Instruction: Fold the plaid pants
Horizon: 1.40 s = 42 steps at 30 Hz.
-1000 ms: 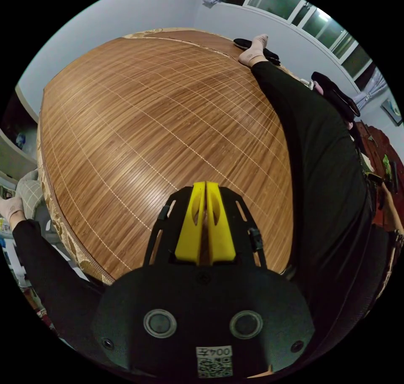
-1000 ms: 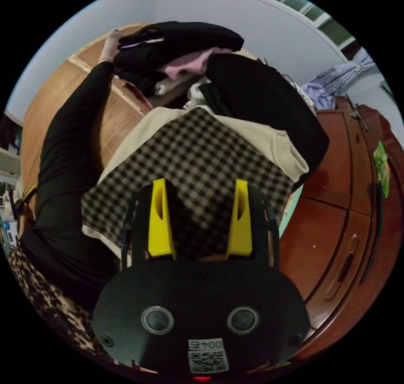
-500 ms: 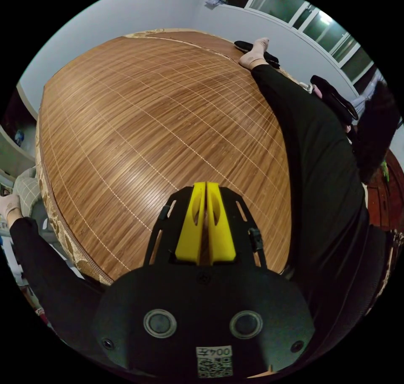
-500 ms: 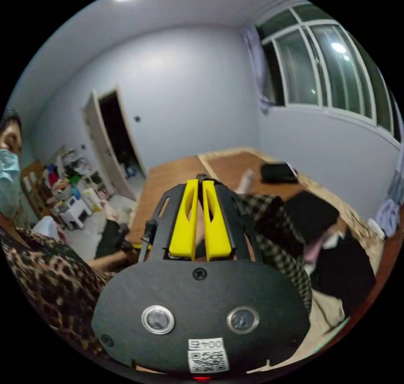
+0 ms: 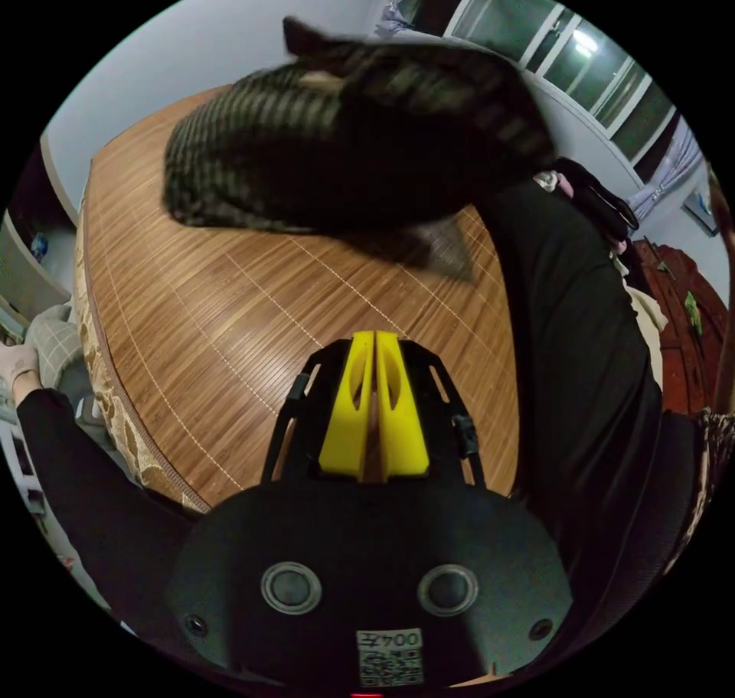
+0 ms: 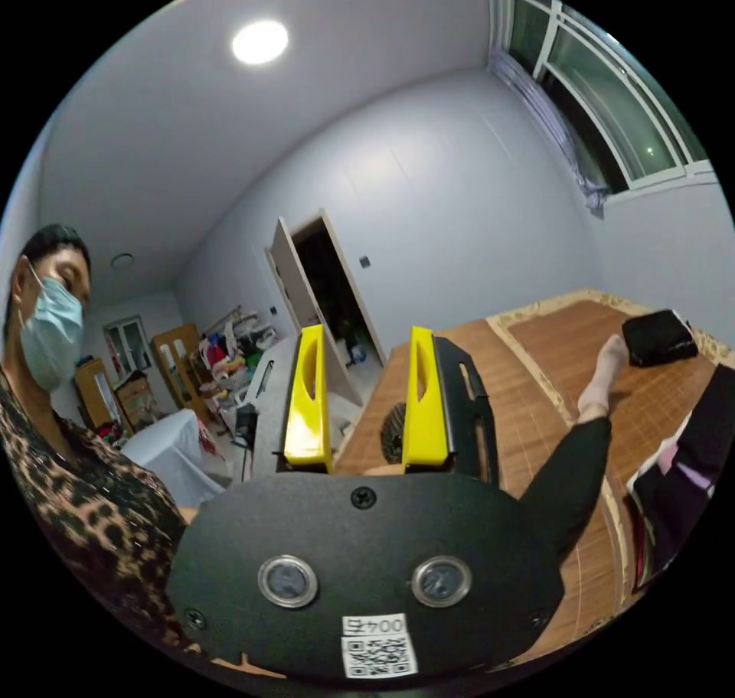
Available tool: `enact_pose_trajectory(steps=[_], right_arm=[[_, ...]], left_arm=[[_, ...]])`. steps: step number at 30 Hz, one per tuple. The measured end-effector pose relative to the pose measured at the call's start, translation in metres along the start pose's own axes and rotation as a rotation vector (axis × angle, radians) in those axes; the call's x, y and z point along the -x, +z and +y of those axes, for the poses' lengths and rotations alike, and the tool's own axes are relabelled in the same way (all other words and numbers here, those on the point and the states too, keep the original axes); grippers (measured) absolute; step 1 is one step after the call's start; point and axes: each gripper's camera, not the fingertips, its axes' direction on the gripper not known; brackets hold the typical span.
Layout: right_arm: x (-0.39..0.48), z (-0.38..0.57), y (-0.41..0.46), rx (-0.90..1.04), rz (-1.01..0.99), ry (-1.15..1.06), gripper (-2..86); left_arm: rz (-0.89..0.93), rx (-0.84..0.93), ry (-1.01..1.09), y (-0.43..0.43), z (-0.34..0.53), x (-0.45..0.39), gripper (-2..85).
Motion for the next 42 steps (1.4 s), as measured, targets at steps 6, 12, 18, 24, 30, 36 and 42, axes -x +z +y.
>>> enact_pose_trajectory(steps=[6,12,18,24,30,36,42], right_arm=[[-0.029,0.109,0.091,0.284,0.004,0.046,16.6],[-0.046,0.188,0.148,0.421,-0.055,0.096,16.3],[-0.064,0.206,0.178,0.466,-0.09,0.079,16.2],[-0.087,0.214,0.203,0.481,-0.115,0.089,16.0],[-0.106,0.217,0.23,0.505,-0.13,0.067,16.0],[-0.125,0.221,0.257,0.536,-0.164,0.039,16.2],[-0.154,0.221,0.274,0.526,-0.187,0.07,15.7]], left_arm=[[0.007,-0.019,-0.028,-0.03,0.004,0.01,0.9],[-0.027,-0.041,-0.001,-0.062,0.008,0.007,0.8],[-0.037,-0.058,0.011,-0.09,0.009,0.009,0.8],[-0.023,-0.085,-0.059,-0.118,0.009,0.03,1.1],[0.084,-0.221,-0.228,-0.157,0.018,0.07,2.3],[0.239,-0.383,-0.554,-0.187,0.013,0.142,8.4],[0.216,-0.401,-0.649,-0.198,-0.058,0.173,12.5]])
